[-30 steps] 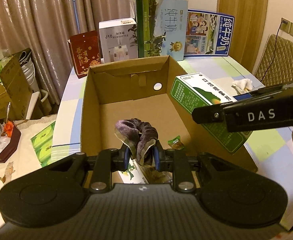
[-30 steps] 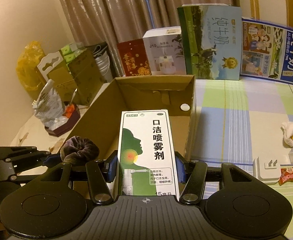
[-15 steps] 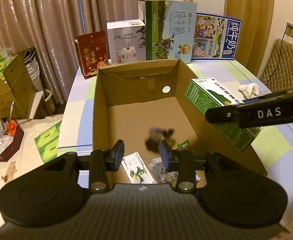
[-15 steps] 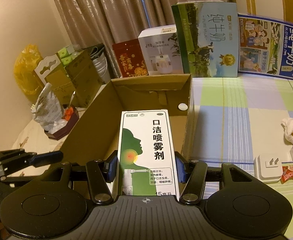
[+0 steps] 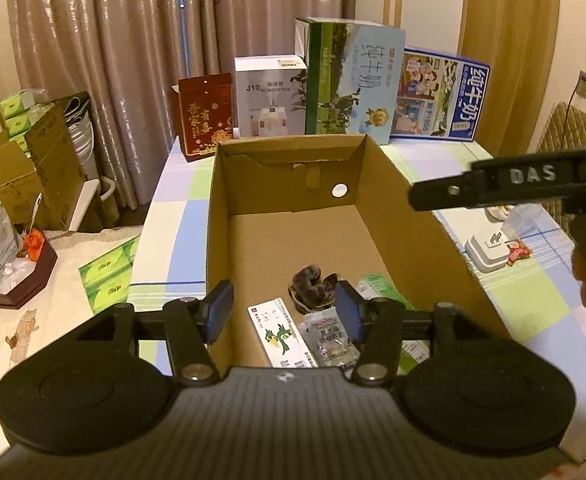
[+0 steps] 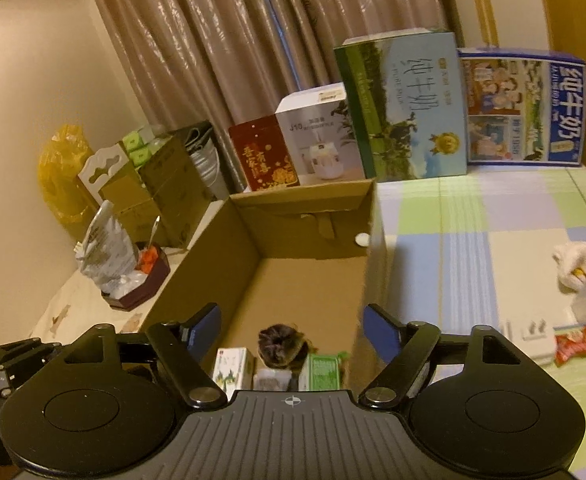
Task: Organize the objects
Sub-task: 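Lower the scrunchie and spray box into the cardboard box and open both grippers, then move both grippers back over the table toward the plug and candy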
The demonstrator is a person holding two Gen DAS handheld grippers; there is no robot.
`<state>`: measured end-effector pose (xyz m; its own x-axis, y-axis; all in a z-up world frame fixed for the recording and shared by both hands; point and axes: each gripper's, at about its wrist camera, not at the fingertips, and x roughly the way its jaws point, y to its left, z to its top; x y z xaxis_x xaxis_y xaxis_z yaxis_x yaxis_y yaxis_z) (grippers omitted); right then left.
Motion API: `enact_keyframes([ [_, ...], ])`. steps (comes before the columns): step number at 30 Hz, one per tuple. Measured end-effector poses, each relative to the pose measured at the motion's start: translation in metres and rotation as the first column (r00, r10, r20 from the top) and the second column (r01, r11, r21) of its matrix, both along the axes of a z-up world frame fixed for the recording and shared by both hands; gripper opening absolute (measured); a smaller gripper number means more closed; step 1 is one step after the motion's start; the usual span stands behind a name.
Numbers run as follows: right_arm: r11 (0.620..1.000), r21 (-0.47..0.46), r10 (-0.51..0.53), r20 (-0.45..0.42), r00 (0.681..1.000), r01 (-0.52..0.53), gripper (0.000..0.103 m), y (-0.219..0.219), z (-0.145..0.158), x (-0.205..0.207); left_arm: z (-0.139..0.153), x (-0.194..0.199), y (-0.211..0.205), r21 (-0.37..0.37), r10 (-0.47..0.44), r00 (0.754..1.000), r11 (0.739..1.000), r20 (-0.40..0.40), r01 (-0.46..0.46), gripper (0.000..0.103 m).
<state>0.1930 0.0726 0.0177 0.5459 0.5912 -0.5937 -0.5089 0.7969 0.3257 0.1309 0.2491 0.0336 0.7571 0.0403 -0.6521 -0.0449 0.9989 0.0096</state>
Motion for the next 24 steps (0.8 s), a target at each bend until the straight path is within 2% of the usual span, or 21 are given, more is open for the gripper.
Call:
enact_keyframes([
  [3,1.0,-0.006,-0.011,-0.003,1.0,0.011,0.083,-0.013,0.001,-0.016,0.003,-0.01,-0.003,-0.01,0.009,1.0,1.0,0.005,-0.009,0.06],
  [12,0.999,-0.024,-0.026,-0.005,1.0,0.026,0.09,-0.051,0.004,-0.066,0.014,-0.048,-0.024,-0.046,0.035,0.999,0.998,0.01,-0.035,0.078],
  [14,0.999,-0.022,-0.031,-0.011,0.999,0.031,0.092,-0.06,0.005,-0.073,0.017,-0.057,-0.03,-0.057,0.038,0.999,0.998,0.02,-0.037,0.088],
  [18,0.999,-0.027,-0.046,-0.004,0.999,0.046,0.101,-0.08,0.009,-0.088,0.021,-0.073,-0.045,-0.047,0.043,0.999,0.998,0.029,-0.042,0.093],
  [22,0.997,-0.033,-0.07,-0.014,0.997,0.07,0.101,-0.101,0.011,-0.1,0.026,-0.085,-0.059,-0.059,0.048,0.998,0.997,0.039,-0.046,0.101],
  [24,0.996,-0.037,-0.086,-0.019,0.996,0.085,0.101,-0.113,0.011,-0.106,0.028,-0.091,-0.065,-0.069,0.05,0.997,0.997,0.052,-0.046,0.102],
])
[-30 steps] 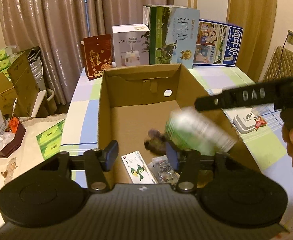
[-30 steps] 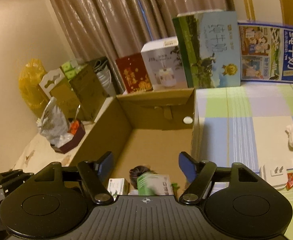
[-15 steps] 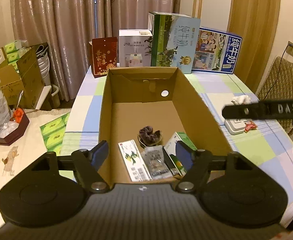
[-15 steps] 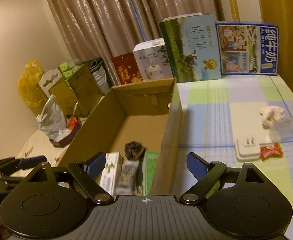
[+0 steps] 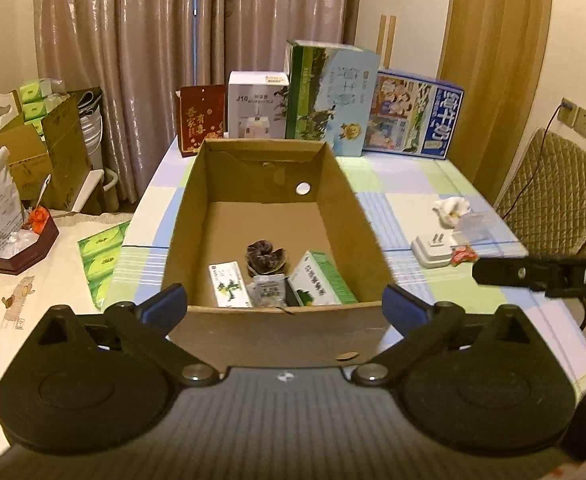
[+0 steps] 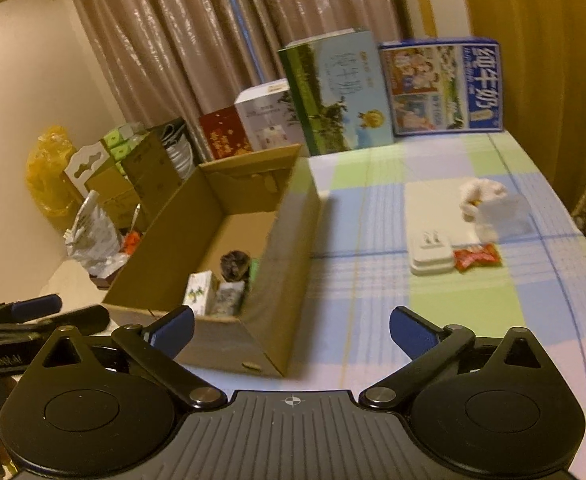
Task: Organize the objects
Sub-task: 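Move both grippers back over the table toward the plug and candy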
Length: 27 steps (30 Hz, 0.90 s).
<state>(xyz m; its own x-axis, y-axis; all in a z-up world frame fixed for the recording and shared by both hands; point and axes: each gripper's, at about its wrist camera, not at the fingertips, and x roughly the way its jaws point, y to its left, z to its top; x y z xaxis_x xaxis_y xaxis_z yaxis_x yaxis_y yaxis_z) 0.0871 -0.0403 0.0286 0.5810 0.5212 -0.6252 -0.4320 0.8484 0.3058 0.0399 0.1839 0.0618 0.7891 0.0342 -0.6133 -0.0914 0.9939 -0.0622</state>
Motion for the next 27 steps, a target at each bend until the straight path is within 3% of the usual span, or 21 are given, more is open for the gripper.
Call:
enact_keyframes([
  [12,0.991,-0.01,-0.137,-0.029,0.99,0.136,0.101,-0.079,-0.006,-0.019,0.01,-0.021,-0.05,-0.045,-0.031,0.999,0.998,0.04,0.033,0.102],
  [27,0.966,-0.038,-0.257,-0.027,0.966,0.256,0.101,-0.148,-0.014,-0.013,0.002,0.004,-0.118,-0.037,-0.181,0.983,0.983,0.021,0.182,0.102],
])
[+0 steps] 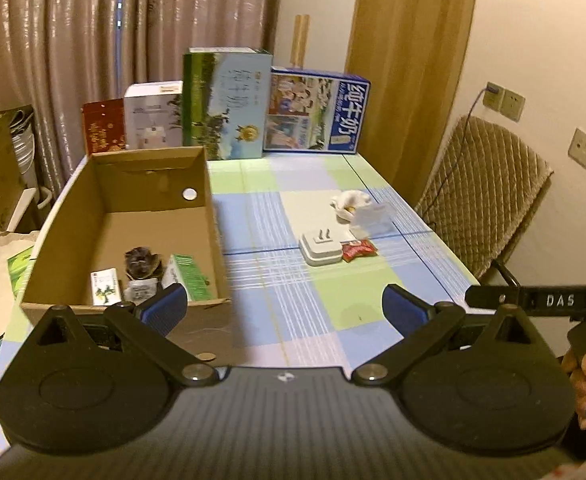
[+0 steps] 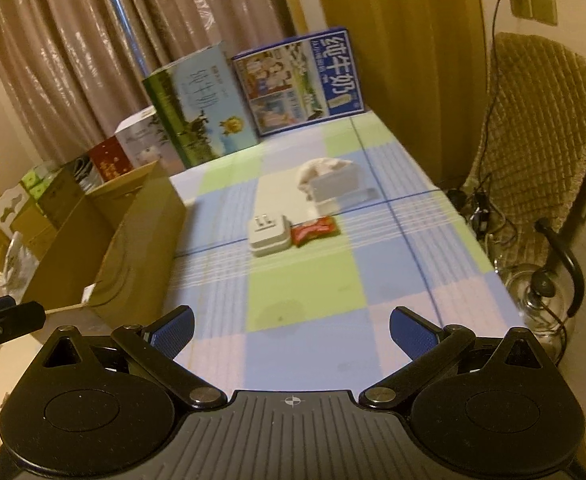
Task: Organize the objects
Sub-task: 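Move both grippers back over the table toward the plug and candy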
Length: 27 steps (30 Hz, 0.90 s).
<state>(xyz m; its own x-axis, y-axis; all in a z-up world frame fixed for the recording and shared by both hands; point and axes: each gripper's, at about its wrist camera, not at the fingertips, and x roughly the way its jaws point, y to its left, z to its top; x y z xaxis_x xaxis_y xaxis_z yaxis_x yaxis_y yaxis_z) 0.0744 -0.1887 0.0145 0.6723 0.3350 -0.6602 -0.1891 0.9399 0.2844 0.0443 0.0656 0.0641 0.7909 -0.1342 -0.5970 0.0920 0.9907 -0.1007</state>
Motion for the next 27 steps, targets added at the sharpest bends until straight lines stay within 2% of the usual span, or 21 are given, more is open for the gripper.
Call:
enact_keyframes([
  [8,0.999,-0.048,-0.001,0.018,1.0,0.001,0.101,-0.02,-0.008,0.023,-0.01,0.025,-0.028,0.034,-0.064,0.998,0.997,-0.02,0.065,0.102],
  [14,0.989,-0.119,0.095,0.017,0.995,-0.092,0.101,-0.021,-0.015,0.052,-0.019,0.061,-0.047,0.067,-0.127,0.991,0.989,-0.041,0.129,0.102],
  [18,0.946,-0.229,0.239,0.011,0.971,-0.231,0.101,-0.011,-0.018,0.079,-0.028,0.089,-0.061,0.117,-0.217,0.974,0.968,-0.069,0.224,0.102],
  [20,0.923,-0.255,0.302,0.01,0.953,-0.29,0.1,-0.011,-0.022,0.095,-0.033,0.103,-0.068,0.146,-0.278,0.956,0.946,-0.09,0.289,0.102],
  [22,0.897,-0.29,0.352,0.011,0.936,-0.334,0.094,-0.008,-0.028,0.107,-0.039,0.119,-0.074,0.178,-0.332,0.936,0.92,-0.115,0.348,0.102],
  [25,0.835,-0.347,0.459,0.01,0.888,-0.427,0.084,-0.001,-0.04,0.128,-0.048,0.147,-0.08,0.201,-0.385,0.909,0.889,-0.157,0.411,0.102],
  [27,0.776,-0.394,0.539,0.006,0.842,-0.493,0.08,0.006,-0.051,0.14,-0.054,0.164,-0.082,0.229,-0.415,0.893,0.865,-0.173,0.447,0.101],
])
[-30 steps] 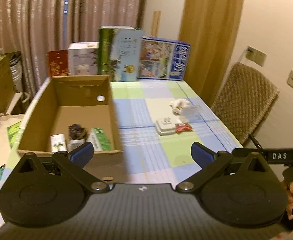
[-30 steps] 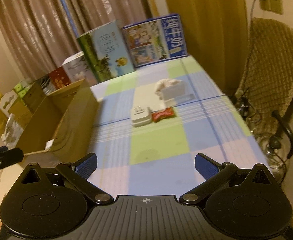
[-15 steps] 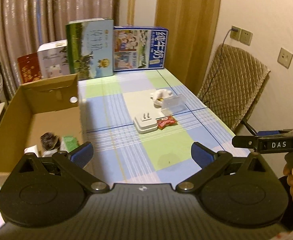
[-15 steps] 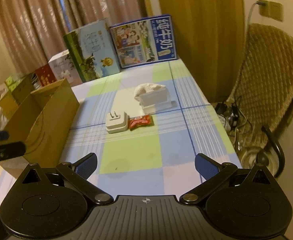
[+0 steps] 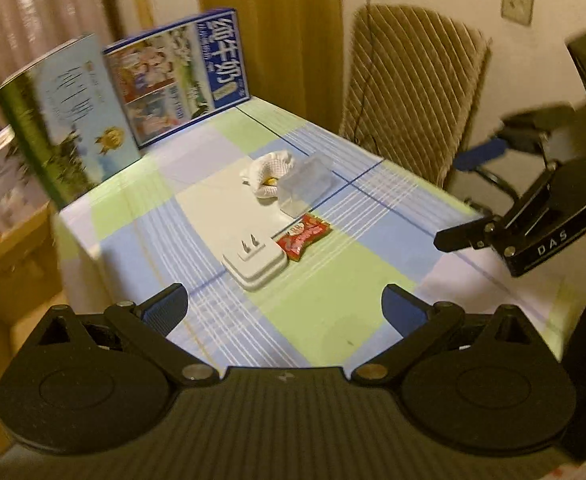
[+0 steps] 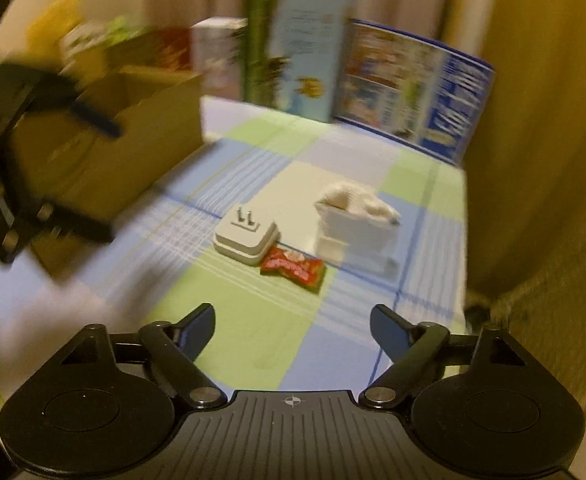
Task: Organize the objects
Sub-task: 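Move both grippers back over the table toward the plug and candy, then grasp the red candy packet with the right gripper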
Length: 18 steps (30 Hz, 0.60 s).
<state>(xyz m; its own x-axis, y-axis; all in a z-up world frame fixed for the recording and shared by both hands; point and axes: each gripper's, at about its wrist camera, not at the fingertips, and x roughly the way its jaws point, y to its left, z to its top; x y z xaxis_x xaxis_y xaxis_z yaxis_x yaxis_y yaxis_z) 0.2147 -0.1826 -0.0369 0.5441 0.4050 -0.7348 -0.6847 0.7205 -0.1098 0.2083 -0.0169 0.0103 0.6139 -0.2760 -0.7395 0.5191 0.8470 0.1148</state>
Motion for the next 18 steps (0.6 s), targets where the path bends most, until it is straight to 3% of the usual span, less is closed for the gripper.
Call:
enact_keyframes([
  [4,0.987,-0.079,0.143,0.009,0.99,-0.142,0.071,0.012,-0.024,0.029,-0.012,0.033,-0.008,0.086,-0.109,0.994,0.99,-0.01,0.11,0.095],
  [8,0.971,-0.08,0.224,-0.007,0.975,-0.224,0.063,0.022,-0.044,0.056,-0.027,0.062,-0.013,0.167,-0.189,0.979,0.965,-0.074,0.199,0.082],
  [12,0.93,-0.156,0.333,-0.02,0.943,-0.332,0.053,0.04,-0.067,0.072,-0.048,0.086,-0.015,0.205,-0.233,0.965,0.945,-0.121,0.254,0.082],
  [18,0.907,-0.204,0.371,-0.026,0.928,-0.368,0.05,0.058,-0.089,0.101,-0.07,0.115,-0.016,0.239,-0.242,0.955,0.93,-0.17,0.278,0.081],
])
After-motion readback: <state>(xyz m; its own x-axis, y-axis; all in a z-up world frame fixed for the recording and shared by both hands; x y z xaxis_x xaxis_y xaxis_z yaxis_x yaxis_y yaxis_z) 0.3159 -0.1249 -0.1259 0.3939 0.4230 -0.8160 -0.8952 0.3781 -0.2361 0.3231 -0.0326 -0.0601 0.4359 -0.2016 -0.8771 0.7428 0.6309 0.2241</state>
